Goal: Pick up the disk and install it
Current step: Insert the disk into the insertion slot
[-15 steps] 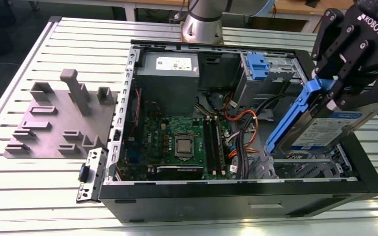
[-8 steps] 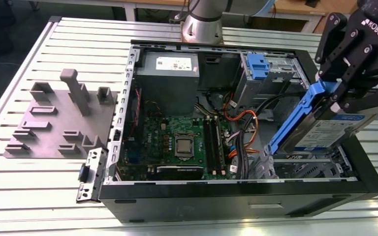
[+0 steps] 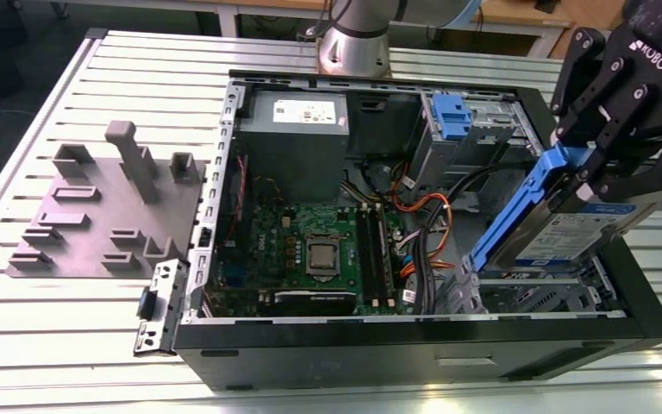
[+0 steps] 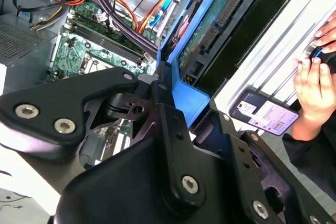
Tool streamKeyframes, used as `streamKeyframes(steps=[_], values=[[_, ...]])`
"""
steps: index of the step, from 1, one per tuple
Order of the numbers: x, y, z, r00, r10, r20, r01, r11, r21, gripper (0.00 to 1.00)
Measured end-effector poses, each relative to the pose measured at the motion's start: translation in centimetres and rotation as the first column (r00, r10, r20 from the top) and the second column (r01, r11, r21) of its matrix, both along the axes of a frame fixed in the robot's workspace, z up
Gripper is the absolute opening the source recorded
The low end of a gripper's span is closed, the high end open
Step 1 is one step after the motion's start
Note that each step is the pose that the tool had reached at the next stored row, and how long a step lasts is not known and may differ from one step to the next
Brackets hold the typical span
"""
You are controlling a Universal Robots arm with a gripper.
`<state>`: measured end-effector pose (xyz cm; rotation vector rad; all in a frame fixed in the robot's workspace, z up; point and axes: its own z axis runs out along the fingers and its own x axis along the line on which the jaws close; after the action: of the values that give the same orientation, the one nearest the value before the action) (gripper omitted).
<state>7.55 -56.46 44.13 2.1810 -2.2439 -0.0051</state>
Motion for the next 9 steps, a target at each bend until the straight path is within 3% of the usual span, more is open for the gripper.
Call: streamKeyframes(steps=[9], values=[[0.10, 0.00, -0.69, 1.0000, 0.000, 0.0003, 0.000, 1.0000, 0.0000, 0.36]])
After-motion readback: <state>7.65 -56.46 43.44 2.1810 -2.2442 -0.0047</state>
